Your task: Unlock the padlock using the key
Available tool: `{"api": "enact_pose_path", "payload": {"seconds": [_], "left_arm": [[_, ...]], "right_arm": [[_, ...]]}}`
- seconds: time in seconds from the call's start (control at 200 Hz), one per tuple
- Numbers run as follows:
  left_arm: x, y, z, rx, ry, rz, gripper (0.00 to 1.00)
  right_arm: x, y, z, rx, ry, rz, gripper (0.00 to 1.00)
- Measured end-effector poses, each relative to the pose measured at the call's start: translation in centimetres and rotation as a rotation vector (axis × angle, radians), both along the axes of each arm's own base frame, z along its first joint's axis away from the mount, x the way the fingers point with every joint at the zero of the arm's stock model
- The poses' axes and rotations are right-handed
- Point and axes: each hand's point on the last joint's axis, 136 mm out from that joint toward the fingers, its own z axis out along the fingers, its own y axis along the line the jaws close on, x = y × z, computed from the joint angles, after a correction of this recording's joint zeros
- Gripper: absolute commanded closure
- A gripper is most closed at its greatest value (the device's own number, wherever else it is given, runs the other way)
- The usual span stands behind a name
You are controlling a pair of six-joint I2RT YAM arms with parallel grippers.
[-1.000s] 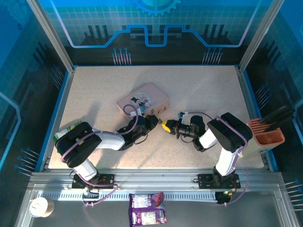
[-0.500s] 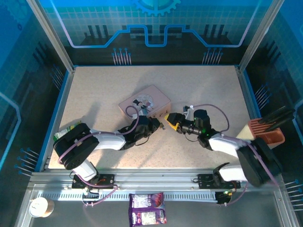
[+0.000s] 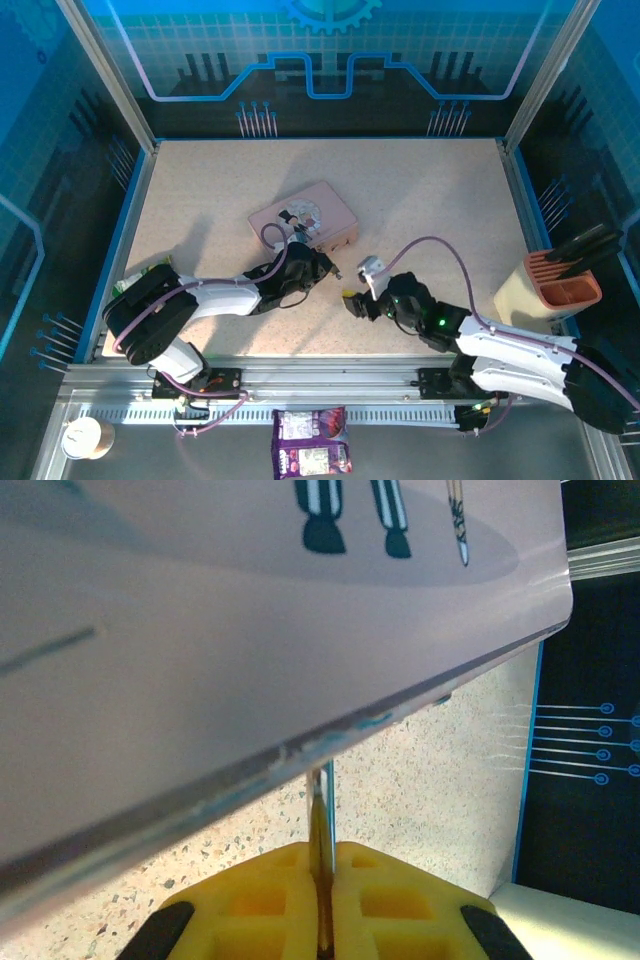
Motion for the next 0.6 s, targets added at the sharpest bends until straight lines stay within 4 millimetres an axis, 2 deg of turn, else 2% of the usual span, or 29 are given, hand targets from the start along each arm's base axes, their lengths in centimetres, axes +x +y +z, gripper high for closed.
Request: {"api": "enact_pose_path", "payload": {"seconds": [0.17,0.295,0.6], "left_arm": [[-0.2,0.0,-0.3,0.005,0.014,-0.008,1.0],[-0.3,-0.1,-0.3,0.005,0.014,-0.01,1.0],[-0.4,-0.1,-0.2,0.004,0.012,-0.012,1.0]], "right_arm": [[0.7,0.8,-1.1,-0.134,-0.161,0.037,0.44],[1.4,1.6,-1.6,-0.165,-0.213,0.05,0.55],[2.8,2.3,-3.9,-0.228,-0.256,0.026,0.56]]}}
